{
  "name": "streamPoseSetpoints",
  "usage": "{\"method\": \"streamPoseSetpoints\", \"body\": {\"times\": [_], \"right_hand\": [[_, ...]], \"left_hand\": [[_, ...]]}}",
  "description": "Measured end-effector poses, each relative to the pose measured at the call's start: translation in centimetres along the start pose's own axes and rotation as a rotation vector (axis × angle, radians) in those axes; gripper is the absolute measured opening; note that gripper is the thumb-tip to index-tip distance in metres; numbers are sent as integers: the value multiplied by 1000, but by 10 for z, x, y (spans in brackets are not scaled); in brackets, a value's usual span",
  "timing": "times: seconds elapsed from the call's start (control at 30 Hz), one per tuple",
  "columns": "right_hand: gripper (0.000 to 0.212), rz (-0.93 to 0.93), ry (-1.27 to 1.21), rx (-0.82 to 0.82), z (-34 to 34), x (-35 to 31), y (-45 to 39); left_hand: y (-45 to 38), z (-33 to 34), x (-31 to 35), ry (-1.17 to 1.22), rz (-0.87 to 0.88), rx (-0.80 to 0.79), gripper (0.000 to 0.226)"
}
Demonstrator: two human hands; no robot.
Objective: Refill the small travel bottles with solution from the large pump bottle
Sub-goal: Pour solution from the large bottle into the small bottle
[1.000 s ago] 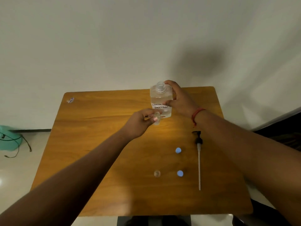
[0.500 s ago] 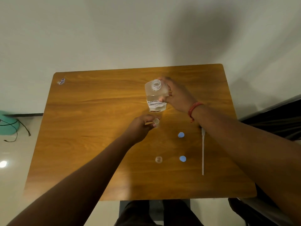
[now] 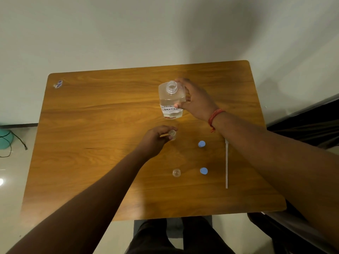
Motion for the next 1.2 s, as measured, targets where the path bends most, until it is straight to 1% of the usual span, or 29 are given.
{"method": "streamPoseSetpoints", "body": {"times": [0.3, 0.63, 0.83, 1.03, 1.2], "right_hand": [[82, 14, -9, 2, 3, 2, 6], [90, 47, -23, 28, 7, 11, 10], [90, 52, -44, 36, 7, 11, 10], [88, 38, -48, 44, 9, 8, 13], [88, 41, -53, 46, 9, 7, 14]], "left_hand": [[0, 7, -8, 7, -16, -22, 33], [3, 16, -22, 41, -61, -67, 36], [5, 19, -23, 8, -64, -91, 35], [6, 20, -24, 28, -75, -100, 36], [7, 22, -28, 70, -87, -98, 41]]}}
Point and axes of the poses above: each hand's wrist, its own y-axis away from the middle knuckle, its own z-axis out of the palm, x = y × z, the point moved 8 cm from there along -y, towards the middle knuckle, and after that the axes turned 6 degrees about -y, right-handed, at the moved point
